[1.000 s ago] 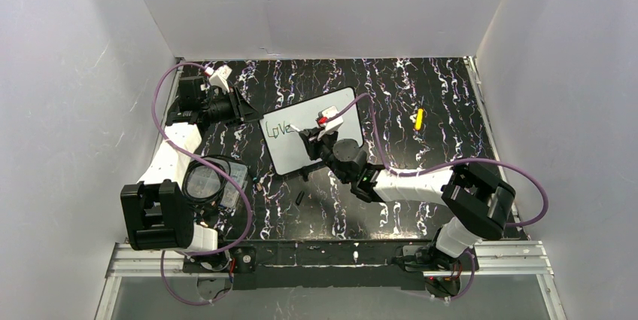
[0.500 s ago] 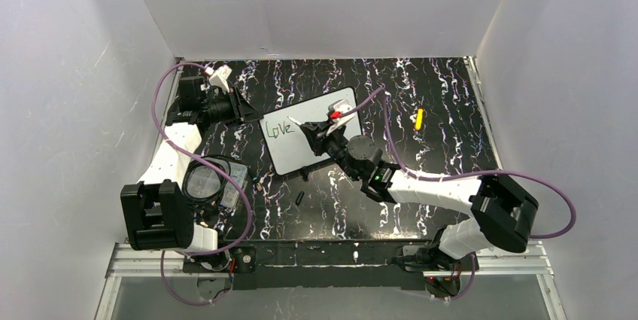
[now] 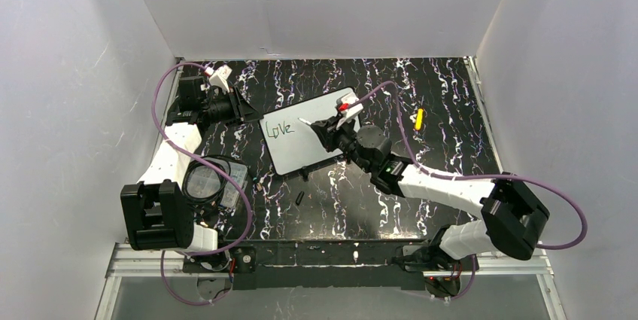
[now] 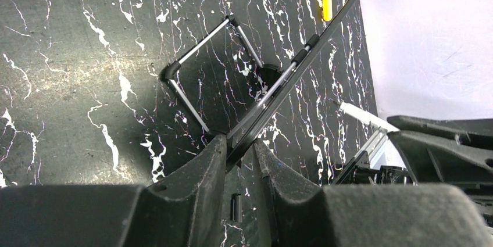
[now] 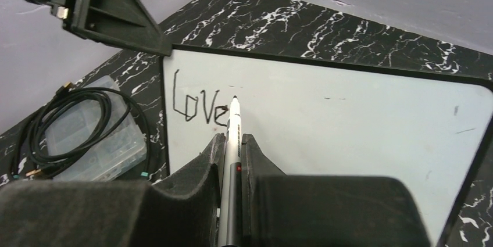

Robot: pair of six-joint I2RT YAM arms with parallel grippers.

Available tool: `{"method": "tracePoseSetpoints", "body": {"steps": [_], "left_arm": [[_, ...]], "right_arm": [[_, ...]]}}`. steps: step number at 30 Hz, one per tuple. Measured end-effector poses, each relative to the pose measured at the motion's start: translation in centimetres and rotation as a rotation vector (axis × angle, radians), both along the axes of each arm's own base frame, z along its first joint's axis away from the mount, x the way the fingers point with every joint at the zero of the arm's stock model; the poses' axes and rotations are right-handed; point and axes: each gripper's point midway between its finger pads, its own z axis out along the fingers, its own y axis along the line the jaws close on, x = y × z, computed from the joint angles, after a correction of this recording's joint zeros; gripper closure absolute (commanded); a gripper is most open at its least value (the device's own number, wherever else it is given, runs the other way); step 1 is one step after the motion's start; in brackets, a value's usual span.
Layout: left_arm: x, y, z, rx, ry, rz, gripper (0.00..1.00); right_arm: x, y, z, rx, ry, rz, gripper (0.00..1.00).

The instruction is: Write a sentence on the whiteboard

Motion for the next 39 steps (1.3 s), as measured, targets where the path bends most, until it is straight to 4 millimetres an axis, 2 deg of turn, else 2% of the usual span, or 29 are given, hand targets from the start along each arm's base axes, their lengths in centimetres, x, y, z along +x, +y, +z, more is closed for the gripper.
{"method": "tracePoseSetpoints", "body": {"steps": [9,20,34,39], "left_arm": [[0.0,0.0,0.0,0.001,0.001,0.0,0.78],[-0.1,0.0,-0.1,0.003,0.006,-0.001,0.78],[0.1,0.2,-1.0,0.011,0.03,0.004,0.78],[0.1,0.2,-1.0,0.011,0.031,0.004,0.79]], "right_arm": [[1.5,-1.2,-0.4,-0.01,0.012,-0.023,0.99],[2.4,-0.6,-4.2,-0.069,0.065,-0.015,0.99],[2.9,-0.2,-4.2,-0.031,0.069,-0.016,0.99],[2.3,-0.4,-5.4,-0.027,0.095,-0.006,0.99]]}}
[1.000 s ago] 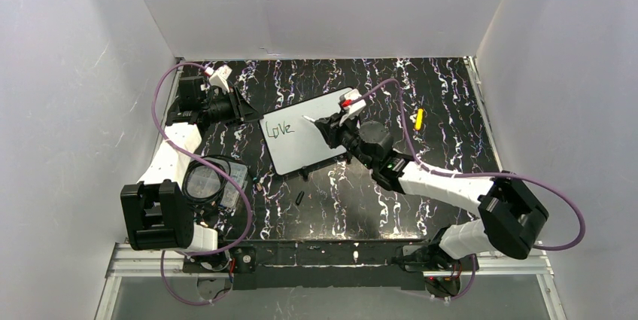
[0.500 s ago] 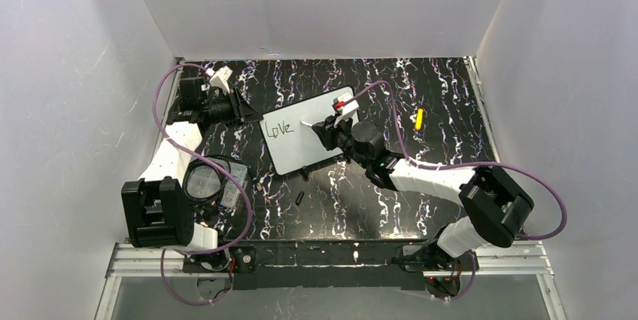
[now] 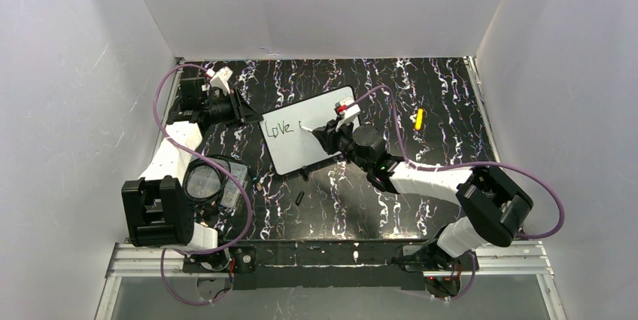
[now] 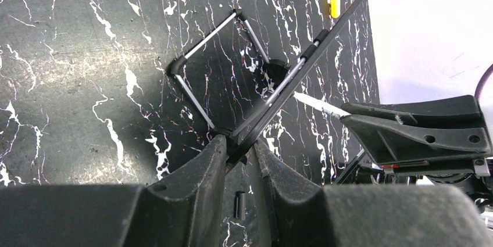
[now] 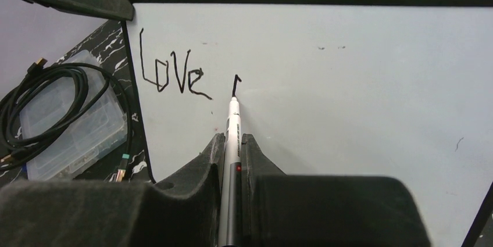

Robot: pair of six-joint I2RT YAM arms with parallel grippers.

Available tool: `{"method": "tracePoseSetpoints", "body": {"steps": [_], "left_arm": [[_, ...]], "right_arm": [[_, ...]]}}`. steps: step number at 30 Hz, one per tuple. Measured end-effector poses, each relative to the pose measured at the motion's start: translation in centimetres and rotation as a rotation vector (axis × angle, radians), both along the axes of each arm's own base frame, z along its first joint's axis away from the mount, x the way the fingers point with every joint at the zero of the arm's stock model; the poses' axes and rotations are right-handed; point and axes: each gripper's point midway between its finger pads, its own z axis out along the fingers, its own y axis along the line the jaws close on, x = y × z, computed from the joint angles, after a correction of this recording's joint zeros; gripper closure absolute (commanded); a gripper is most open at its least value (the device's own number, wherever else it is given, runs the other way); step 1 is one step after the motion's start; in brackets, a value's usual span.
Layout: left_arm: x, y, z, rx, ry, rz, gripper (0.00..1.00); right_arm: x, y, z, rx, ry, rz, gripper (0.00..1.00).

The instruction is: Write a sentence on the whiteboard

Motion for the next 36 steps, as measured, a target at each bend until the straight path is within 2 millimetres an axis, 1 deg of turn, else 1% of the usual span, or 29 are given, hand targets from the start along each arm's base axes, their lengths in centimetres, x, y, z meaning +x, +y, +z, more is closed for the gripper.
{"method": "tracePoseSetpoints", "body": {"steps": [5,11,21,27,33,36], "left_arm": [[0.0,0.0,0.0,0.0,0.0,0.0,0.79],[0.0,0.0,0.0,0.0,0.001,0.0,0.79],[-0.1,-0.1,0.0,-0.004,0.001,-0.003,0.79],[0.0,-0.1,0.0,-0.004,0.001,-0.003,0.79],[0.0,-0.1,0.0,-0.004,0.002,-0.003,0.8],[0.0,0.0,0.0,-0.002,0.002,-0.003,0.8]], "right_arm": [[-0.4,-0.2,-0.6,0.01,0.02,0.004,0.99],[-0.4,-0.1,-0.5,0.017,0.02,0.003,0.99],[0.4,-0.4,0.8,0.055,-0.016,-0.034,0.99],[0.7,-0.6,0.9,0.058,-0.021,-0.054,0.99],[0.6,-0.7,0.8,0.059,-0.017,-0.056,0.99],[0.3,-0.9,0.0,0.059,0.0,-0.056,0.99]]}}
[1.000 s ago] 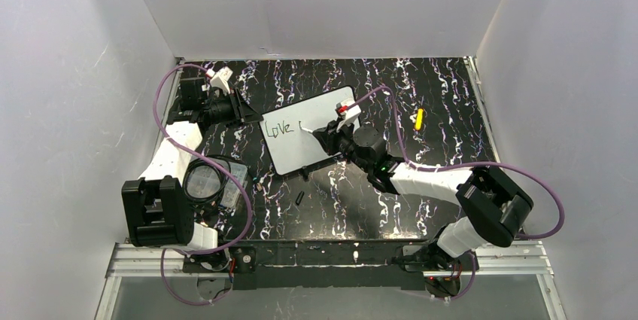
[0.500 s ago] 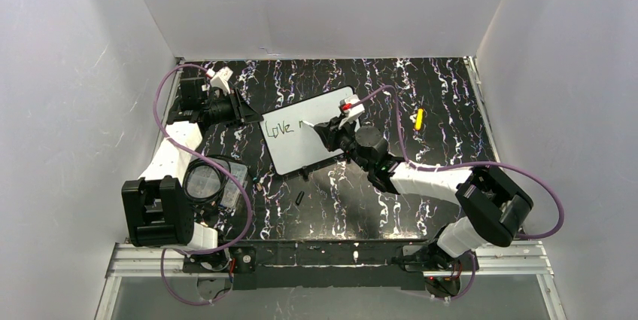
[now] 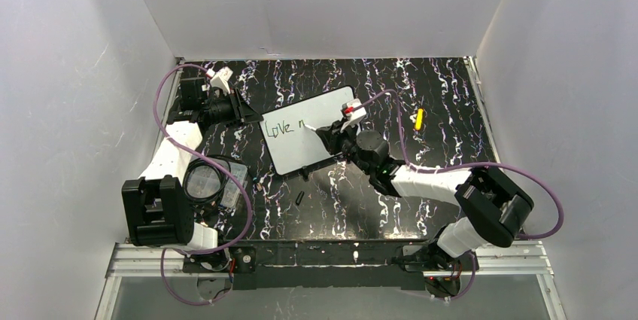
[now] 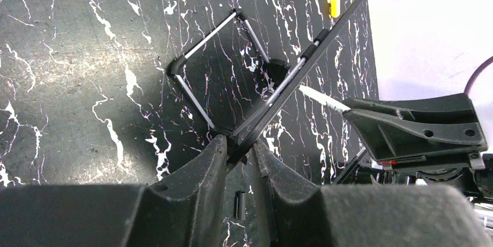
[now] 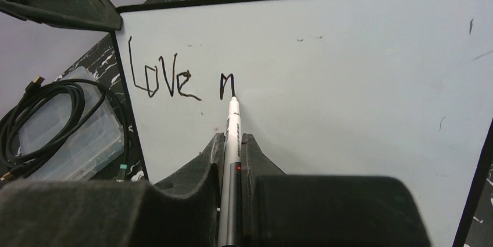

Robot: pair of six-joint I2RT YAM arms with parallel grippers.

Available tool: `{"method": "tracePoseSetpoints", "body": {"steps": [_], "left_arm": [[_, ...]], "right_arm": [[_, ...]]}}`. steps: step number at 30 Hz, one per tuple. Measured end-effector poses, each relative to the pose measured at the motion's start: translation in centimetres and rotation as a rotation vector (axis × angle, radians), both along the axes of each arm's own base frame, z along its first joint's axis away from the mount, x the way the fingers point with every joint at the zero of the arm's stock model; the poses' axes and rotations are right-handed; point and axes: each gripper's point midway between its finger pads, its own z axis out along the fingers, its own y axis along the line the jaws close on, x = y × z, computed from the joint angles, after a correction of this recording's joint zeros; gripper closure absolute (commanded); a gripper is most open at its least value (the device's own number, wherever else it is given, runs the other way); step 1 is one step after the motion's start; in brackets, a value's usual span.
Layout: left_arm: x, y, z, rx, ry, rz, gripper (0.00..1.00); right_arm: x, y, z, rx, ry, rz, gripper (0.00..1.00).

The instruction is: Write a sentence on the whiteboard

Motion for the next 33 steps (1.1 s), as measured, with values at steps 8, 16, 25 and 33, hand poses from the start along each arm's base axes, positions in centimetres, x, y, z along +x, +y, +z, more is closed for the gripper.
{"method": "tracePoseSetpoints", "body": {"steps": [8,16,25,33], "left_arm": [[0.1,0.0,-0.1,0.001,0.003,0.002,0.8],[0.1,0.0,-0.1,0.001,0.002,0.002,0.8],[0.1,0.0,-0.1,0.0,0.002,0.0,0.8],[0.1,0.0,-0.1,0.0,0.002,0.001,0.8]], "right_arm": [[-0.7,-0.4,-1.2,-0.002,0.028,0.004,0.99],[-0.6,-0.2,-0.9,0.006,0.021,0.003,0.99],[0.4,-0.1,0.5,0.03,-0.014,-0.03,0.99],[0.7,-0.4,0.8,0.038,-0.023,-0.056,0.99]]}}
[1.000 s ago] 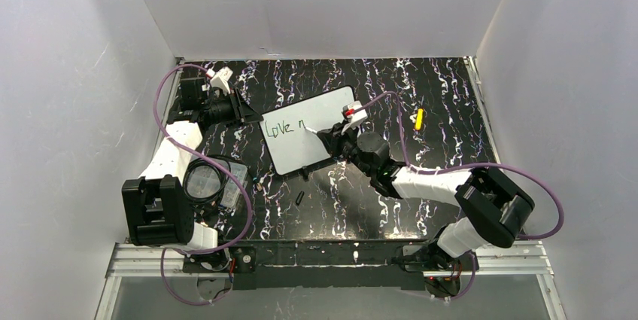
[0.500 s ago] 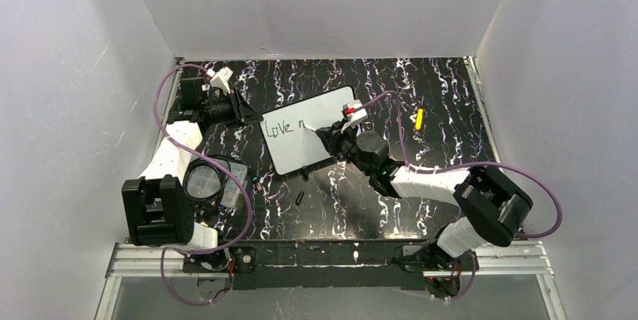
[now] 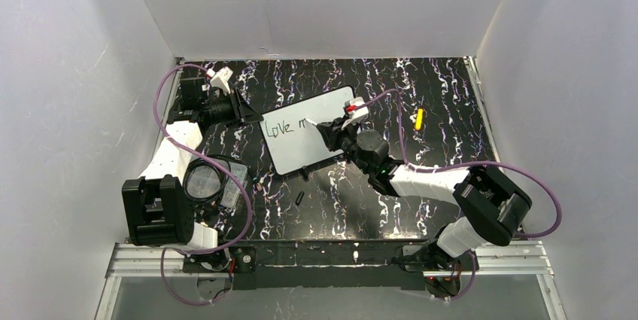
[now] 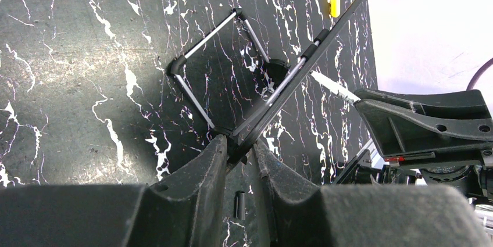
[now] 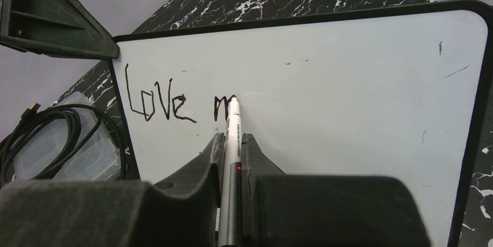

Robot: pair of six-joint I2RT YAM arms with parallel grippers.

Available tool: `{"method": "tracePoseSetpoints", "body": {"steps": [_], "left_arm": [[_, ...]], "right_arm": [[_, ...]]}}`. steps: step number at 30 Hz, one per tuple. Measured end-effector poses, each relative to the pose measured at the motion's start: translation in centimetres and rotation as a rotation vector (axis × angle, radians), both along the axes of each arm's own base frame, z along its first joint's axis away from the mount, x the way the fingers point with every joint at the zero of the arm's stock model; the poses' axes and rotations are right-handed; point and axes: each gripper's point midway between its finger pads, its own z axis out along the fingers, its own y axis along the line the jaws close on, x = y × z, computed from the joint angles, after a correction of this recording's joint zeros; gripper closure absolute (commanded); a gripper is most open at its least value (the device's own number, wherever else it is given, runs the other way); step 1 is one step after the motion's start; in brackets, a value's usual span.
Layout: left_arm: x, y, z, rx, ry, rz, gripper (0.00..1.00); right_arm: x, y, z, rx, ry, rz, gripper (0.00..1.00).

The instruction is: Write a sentence on the whiteboard

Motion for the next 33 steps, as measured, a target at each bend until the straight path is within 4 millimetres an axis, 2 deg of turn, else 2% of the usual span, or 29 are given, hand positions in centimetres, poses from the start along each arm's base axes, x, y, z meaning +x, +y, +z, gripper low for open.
{"method": "tracePoseSetpoints", "body": {"steps": [17,23,29,33], "left_arm": [[0.0,0.0,0.0,0.0,0.0,0.0,0.8],[-0.1,-0.1,0.0,-0.004,0.001,-0.004,0.8],[-0.1,-0.1,0.0,-0.004,0.001,-0.005,0.8],[-0.1,-0.1,0.0,-0.004,0.001,-0.005,0.8]], "right_arm": [[-1.0,-1.0,-1.9,-0.008,0.042,0.0,0.99],[-1.2,-1.1,-1.3,0.001,0.034,0.005,0.99],[-1.4,-1.4,0.9,0.038,0.001,0.003,0.99],[-1.1,-1.4,0.8,0.034,0.0,-0.002,0.99]]}}
